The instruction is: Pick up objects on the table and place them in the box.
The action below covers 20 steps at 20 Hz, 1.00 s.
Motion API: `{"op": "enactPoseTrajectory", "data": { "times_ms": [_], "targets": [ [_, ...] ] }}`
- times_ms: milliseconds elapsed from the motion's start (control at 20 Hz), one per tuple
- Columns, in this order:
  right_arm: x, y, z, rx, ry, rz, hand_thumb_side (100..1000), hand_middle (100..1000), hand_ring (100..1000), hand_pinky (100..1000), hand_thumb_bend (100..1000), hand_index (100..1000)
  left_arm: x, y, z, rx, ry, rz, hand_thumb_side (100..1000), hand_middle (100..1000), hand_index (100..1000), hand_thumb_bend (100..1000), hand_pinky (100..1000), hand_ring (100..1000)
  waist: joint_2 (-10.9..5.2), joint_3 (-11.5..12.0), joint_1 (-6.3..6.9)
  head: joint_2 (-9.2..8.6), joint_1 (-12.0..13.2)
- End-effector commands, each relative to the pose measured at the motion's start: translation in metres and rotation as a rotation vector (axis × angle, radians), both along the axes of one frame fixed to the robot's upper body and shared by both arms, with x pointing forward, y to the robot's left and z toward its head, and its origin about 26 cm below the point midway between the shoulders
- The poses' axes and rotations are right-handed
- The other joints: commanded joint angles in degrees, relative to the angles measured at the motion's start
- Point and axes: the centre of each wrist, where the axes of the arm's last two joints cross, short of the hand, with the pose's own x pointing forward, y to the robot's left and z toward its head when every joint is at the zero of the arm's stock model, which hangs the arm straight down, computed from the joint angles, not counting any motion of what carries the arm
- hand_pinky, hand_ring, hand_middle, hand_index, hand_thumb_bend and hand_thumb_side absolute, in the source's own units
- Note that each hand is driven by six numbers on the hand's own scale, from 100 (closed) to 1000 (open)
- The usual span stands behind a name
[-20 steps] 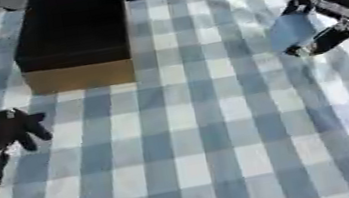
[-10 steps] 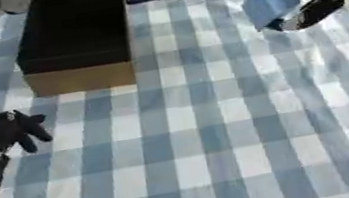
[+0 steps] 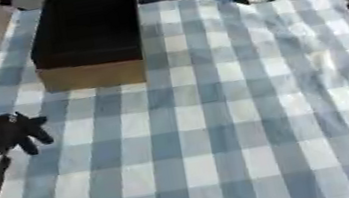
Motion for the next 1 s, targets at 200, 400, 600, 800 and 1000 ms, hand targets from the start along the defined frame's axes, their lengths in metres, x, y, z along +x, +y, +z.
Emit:
{"op": "enactPoseTrajectory", "data": {
  "times_ms": [200,400,600,800,1000],
  "targets": [
    [0.009,0.023,0.018,0.071,-0.087,-0.016,100,387,848,693,365,615,0.002,-0.007,0.012,0.023,-0.033,-0.060,789,491,422,208,867,535,-0.73,2.10,-0.02,-1.20,-1.75],
    [0.013,0.040,0.022,0.120,-0.133,-0.033,100,395,844,690,365,622,0.003,-0.011,0.016,0.023,-0.044,-0.088,782,491,422,210,866,535,-0.56,4.05,-0.32,-1.90,-2.90],
    [0.017,0.054,0.020,0.160,-0.165,-0.045,100,412,843,689,386,639,0.004,-0.016,0.019,0.024,-0.051,-0.116,779,491,422,211,866,535,-0.39,5.85,-0.72,-2.39,-4.00],
    [0.020,0.067,0.016,0.201,-0.180,-0.050,100,423,848,688,402,653,0.005,-0.022,0.024,0.024,-0.061,-0.155,772,491,422,213,865,535,-0.21,7.14,-0.87,-2.93,-5.29],
    [0.025,0.078,0.010,0.226,-0.170,-0.057,100,436,857,690,415,669,0.007,-0.028,0.028,0.021,-0.066,-0.187,769,490,423,215,865,535,0.11,8.31,-0.89,-3.24,-6.99]
  ]
}}
